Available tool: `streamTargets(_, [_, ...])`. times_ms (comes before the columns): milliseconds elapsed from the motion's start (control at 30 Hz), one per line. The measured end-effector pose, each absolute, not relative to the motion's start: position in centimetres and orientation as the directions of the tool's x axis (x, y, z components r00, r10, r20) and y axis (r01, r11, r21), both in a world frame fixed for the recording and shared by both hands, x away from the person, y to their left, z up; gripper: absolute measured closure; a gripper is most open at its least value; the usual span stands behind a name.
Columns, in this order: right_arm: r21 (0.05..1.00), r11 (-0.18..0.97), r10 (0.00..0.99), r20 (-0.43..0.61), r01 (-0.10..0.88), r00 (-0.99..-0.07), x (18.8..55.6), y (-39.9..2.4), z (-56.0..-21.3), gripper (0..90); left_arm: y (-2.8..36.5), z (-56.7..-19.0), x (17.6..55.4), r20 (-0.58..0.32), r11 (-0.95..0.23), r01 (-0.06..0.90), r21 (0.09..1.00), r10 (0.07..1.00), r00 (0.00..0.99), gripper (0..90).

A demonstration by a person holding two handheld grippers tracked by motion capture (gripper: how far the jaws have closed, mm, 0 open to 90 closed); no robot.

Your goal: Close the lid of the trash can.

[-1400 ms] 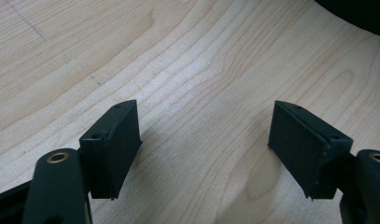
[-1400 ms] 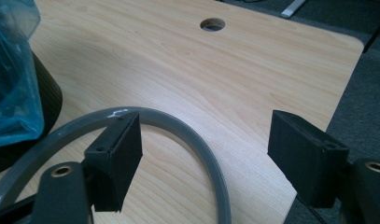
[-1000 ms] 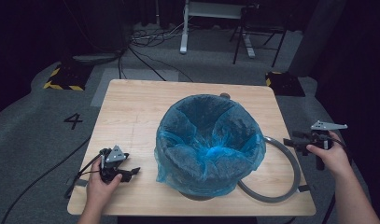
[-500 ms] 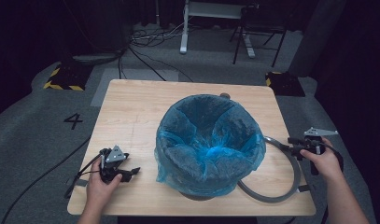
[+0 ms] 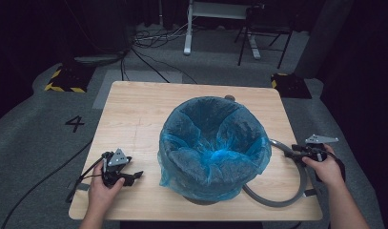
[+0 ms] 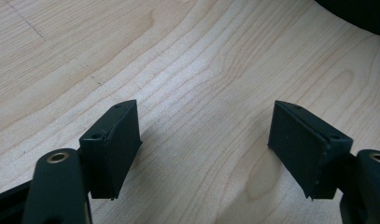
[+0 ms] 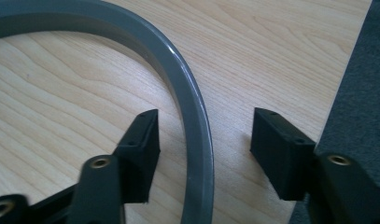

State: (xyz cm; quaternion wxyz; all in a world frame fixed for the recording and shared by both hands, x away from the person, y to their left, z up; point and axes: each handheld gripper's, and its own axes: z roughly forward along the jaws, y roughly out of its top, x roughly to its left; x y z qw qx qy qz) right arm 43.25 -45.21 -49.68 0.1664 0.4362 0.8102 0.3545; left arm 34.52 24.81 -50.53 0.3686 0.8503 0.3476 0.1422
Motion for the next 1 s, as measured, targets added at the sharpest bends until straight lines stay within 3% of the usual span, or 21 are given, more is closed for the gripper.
streamTargets(233, [0.711, 0.393, 0.818, 0.021, 0.584, -0.576, 42.9, -45.3, -49.5, 76.8, 24.8, -50.5, 34.5, -0.014, -0.487, 0.486, 0.726, 0.696, 0.718, 25.0])
streamTargets(633, [0.681, 0.375, 0.818, 0.075, 0.629, -0.570, 42.9, -45.6, -48.6, 79.2, 24.8, -50.5, 34.5, -0.014, -0.487, 0.486, 0.726, 0.696, 0.718, 25.0])
streamTargets(1000, [0.679, 0.324, 0.819, 0.147, 0.659, -0.555, 42.0, -47.4, -45.4, 79.5, 24.8, -50.5, 34.5, -0.015, -0.486, 0.487, 0.726, 0.696, 0.718, 25.0])
